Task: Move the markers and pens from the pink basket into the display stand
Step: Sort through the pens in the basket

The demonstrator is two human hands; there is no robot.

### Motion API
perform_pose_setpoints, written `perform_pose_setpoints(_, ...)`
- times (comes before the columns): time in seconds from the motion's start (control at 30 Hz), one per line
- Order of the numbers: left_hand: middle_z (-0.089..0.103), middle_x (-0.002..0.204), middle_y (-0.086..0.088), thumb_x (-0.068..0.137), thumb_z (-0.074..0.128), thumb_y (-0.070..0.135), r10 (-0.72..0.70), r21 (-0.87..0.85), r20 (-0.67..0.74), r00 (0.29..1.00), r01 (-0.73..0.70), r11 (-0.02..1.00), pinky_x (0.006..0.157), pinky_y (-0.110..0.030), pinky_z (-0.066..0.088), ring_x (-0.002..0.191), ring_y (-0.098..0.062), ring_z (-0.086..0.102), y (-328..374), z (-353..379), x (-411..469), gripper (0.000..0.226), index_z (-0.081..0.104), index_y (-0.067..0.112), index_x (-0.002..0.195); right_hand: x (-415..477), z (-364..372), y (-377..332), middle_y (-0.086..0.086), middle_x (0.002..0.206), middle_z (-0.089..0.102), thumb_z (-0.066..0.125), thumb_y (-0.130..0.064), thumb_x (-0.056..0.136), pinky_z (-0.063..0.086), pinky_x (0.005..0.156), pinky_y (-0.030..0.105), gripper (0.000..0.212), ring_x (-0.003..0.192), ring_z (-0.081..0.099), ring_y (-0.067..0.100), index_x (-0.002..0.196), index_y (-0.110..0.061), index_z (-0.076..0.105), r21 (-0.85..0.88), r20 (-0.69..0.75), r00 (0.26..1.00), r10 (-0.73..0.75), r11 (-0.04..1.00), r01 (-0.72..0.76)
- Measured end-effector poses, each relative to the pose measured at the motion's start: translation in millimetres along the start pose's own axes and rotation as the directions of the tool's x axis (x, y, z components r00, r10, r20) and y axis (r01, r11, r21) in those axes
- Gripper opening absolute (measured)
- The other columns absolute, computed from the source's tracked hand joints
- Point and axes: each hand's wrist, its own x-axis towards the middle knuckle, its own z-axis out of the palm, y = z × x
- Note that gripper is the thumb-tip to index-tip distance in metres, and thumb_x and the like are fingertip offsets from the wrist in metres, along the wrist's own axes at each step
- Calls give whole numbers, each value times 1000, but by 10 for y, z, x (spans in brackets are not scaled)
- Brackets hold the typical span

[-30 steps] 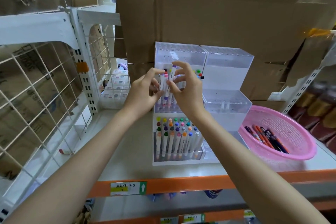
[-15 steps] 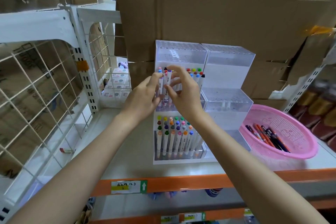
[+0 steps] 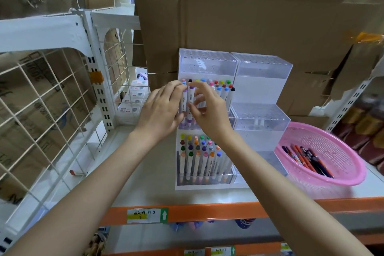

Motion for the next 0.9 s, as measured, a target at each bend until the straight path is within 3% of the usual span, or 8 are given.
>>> perform_pose_setpoints(0.23,40,149,-5,81,70,30,-2,91,125,992,-10,996,113,-46,26,135,-23,40,-62,-49,-30,77,32,13,146,6,-24,24,-8,98,56,63,-3,89,57,71,29,43,79,61,12,126,-21,52,-8,5,1000,-10,1000,11)
perform_pose_setpoints(0.43,43,146,-4,83,67,37,-22,126,178,984,0,992,116,-48,21,135,-21,40,-56,-81,-14,79,27,17,148,24,-35,18,-1,93,60,66,-5,87,57,69,27,44,75,62,11,123,-25,50,-13,2,1000,3,1000,-3)
perform_pose_setpoints(0.67,32,153,-2,83,67,36,-33,104,187,982,14,994,117,-45,17,140,-19,32,-19,-73,16,83,21,16,150,64,-71,2,4,87,61,69,-5,85,57,66,26,36,70,64,15,117,-15,54,-41,6,1000,-1,999,1)
perform_pose_setpoints(0.9,20,158,0,82,68,39,-40,114,209,977,17,993,117,-44,14,143,-18,24,-17,-63,46,89,17,17,151,124,-108,-10,-10,77,55,69,-1,83,56,63,17,35,63,63,8,114,-9,54,-35,57,998,-19,999,21)
